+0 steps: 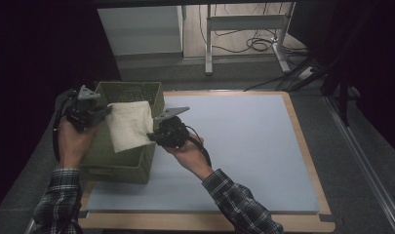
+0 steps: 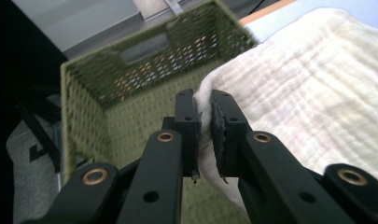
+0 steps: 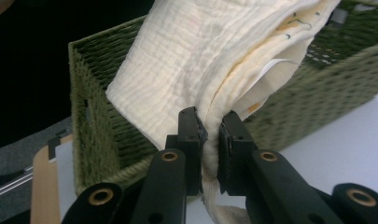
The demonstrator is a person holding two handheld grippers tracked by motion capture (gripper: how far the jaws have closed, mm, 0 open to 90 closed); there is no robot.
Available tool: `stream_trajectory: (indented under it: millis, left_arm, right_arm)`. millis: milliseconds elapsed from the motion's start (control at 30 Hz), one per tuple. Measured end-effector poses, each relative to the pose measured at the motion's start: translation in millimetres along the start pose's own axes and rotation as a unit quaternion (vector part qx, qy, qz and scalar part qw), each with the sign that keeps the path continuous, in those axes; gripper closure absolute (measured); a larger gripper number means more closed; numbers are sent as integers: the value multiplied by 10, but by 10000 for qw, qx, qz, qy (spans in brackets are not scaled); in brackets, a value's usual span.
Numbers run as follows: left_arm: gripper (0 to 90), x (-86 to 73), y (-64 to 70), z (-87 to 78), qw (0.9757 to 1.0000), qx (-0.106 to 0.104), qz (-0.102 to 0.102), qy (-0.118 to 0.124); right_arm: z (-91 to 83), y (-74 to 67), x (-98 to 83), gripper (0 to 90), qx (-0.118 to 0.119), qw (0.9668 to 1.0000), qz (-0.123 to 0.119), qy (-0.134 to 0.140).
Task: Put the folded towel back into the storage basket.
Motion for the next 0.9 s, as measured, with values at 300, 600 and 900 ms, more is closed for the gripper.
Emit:
stream_trajectory:
  millis: [300,600,900]
  left_arm:
    - [818,-274,-173,-15,9997,71,-160,-166]
    - [817,-514,-245,33,9992,17,-241,-318]
    - [816,-650,-215,165,9987,-121,-260,-433]
  right_arm:
    - [330,-275,-53,807,194,9996,85,-184]
    - [570,-495,-144,803,328,9985,53,-428]
    - [647,-560,-223,801,312,9972,167,-666]
Point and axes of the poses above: each handheld gripper's, and its own axes: z roughly forward along the jaws, x roughly out of its top, y roughly to its right, the point moved 4 cm from there along z, roughly forward along the jaws, and after that the axes turned 1 degree about y, right-handed, at the moved point
